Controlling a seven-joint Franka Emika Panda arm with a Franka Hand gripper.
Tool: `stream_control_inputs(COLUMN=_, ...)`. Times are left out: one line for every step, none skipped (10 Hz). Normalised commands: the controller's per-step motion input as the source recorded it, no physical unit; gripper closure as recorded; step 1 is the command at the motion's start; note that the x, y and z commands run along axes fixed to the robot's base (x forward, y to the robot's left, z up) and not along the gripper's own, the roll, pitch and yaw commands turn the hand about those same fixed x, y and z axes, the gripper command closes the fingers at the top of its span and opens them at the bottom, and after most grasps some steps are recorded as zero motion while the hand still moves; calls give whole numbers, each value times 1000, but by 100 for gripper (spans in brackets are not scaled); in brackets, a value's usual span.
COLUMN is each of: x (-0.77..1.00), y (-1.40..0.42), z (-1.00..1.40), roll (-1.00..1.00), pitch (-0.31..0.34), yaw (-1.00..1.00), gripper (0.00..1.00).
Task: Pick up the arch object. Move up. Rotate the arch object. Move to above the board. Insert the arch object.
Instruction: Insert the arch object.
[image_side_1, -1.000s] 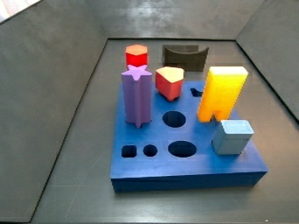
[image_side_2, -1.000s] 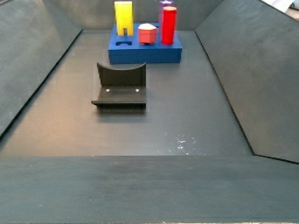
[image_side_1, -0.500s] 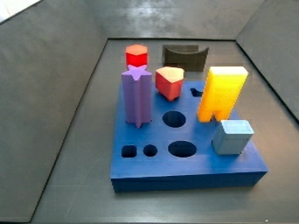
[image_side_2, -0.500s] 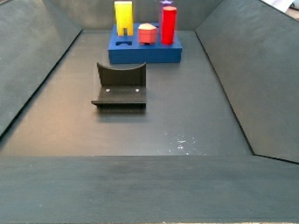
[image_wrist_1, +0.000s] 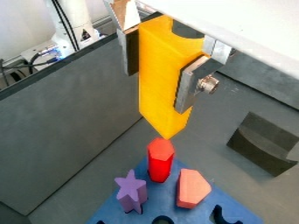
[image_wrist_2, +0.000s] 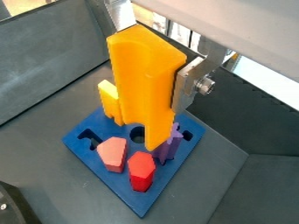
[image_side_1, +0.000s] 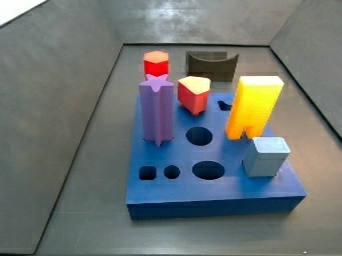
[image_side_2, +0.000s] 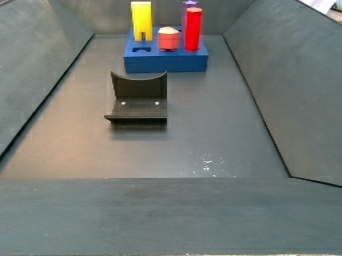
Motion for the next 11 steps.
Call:
stream_control_inputs(x=714, y=-34, z=0, roll=50, pitch=23, yaw=0, gripper=100)
stream_control_inputs(x=1000, y=-74, z=0, roll=107, pitch=61, yaw=0, gripper=100)
stream_control_inputs(x=1000, y=-51, z=0, roll=114, pitch=41, yaw=0, gripper=100)
stream_control_inputs(x=1000, y=0, z=0, roll=174, pitch=59, yaw=6, gripper=100)
stream_control_inputs(x=1000, y=0, z=0, roll=246, pitch=83, yaw=9, gripper=100)
stream_control_inputs(x=1000, y=0, z=0, roll=359, pitch=120, yaw=20, gripper=100)
stream_control_inputs(x=971, y=0, z=0, roll=290, pitch=210, yaw=3, gripper=100)
stream_control_inputs(x=283, y=0, z=0, roll=17, pitch=76, yaw=-3, gripper=100)
stream_control_inputs(x=-31, y=0, z=0, roll=0, pitch=-14, yaw=0, gripper=100)
stream_control_inputs(x=323, y=0, z=-129, roll=33, pitch=10, yaw=0, gripper=100)
stream_control_inputs(x=1000, y=-91, z=-354, roll=56, pitch=33, yaw=0, gripper=100)
